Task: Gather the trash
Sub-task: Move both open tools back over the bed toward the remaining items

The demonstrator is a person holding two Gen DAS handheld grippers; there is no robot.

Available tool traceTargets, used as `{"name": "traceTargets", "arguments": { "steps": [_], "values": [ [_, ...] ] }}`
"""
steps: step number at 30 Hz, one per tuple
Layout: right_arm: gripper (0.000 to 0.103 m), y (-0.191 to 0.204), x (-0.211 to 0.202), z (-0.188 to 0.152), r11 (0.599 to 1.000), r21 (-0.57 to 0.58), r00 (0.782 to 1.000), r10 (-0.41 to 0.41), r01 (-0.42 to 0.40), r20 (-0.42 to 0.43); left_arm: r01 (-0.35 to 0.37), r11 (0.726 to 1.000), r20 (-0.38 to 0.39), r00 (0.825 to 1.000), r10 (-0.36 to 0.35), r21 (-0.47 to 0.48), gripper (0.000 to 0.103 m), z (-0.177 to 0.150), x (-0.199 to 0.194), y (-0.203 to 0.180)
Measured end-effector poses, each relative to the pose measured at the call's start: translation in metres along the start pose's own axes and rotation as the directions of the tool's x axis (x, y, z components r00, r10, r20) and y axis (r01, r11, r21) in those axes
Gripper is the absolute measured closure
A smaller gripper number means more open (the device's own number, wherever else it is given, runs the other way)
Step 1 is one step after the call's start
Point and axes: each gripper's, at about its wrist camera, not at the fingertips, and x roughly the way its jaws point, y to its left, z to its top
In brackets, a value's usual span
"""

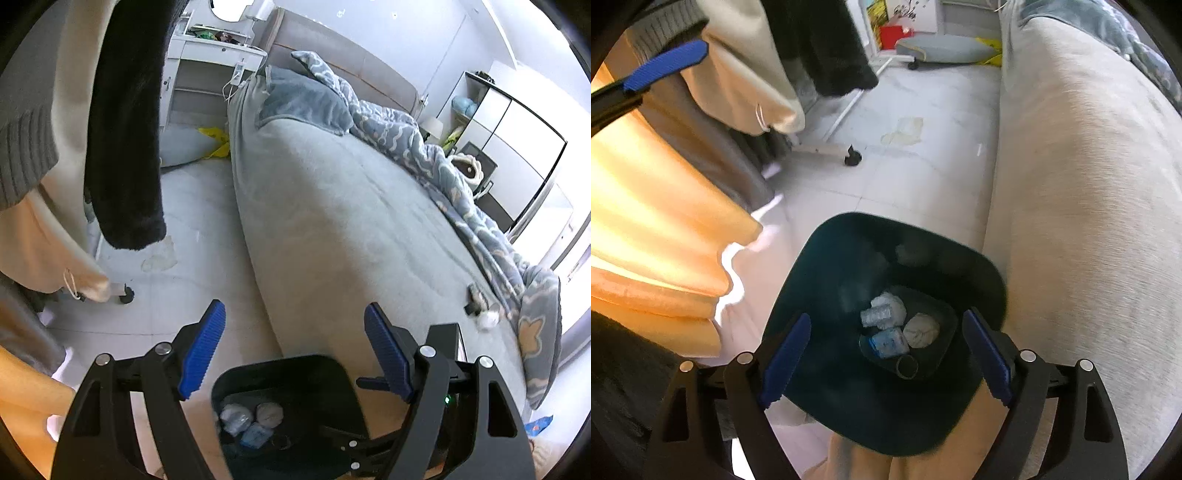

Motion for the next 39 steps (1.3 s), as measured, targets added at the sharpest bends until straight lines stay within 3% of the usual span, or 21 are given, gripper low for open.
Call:
{"name": "traceTargets", "arguments": {
  "steps": [8, 14, 21, 32, 39],
  "values": [
    [0.017, -0.023, -0.053, -0.005, 1.0, 0.029, 0.989, -0.014, 0.01, 0.147, -0.005, 1.0, 0.034, 0.999, 0.004, 0.017, 0.02, 0.016, 0.003, -0.045],
    [0.016, -0.053, -0.097, -0.021, 0.996, 0.082, 0.963, -0.066, 0.046, 0.262, 0.021, 1.0, 0.021, 1.0, -0.021, 0.022, 0.02, 0.014, 0.018, -0.079],
    [0.016, -0.1, -0.143, -0.044, 0.979, 0.184, 0.918, -0.148, 0.084, 0.369, 0.055, 0.997, 0.012, 0.998, -0.056, 0.056, 0.02, 0.013, 0.032, -0.124],
    [0.013, -0.179, -0.17, -0.086, 0.954, 0.261, 0.883, -0.247, 0.148, 0.399, 0.124, 0.987, -0.064, 0.991, -0.118, 0.105, 0.017, -0.005, 0.078, -0.194],
    [0.013, -0.23, -0.196, -0.113, 0.94, 0.284, 0.851, -0.303, 0.191, 0.429, 0.182, 0.971, -0.149, 0.976, -0.159, 0.155, 0.016, -0.027, 0.117, -0.245]
  ]
}}
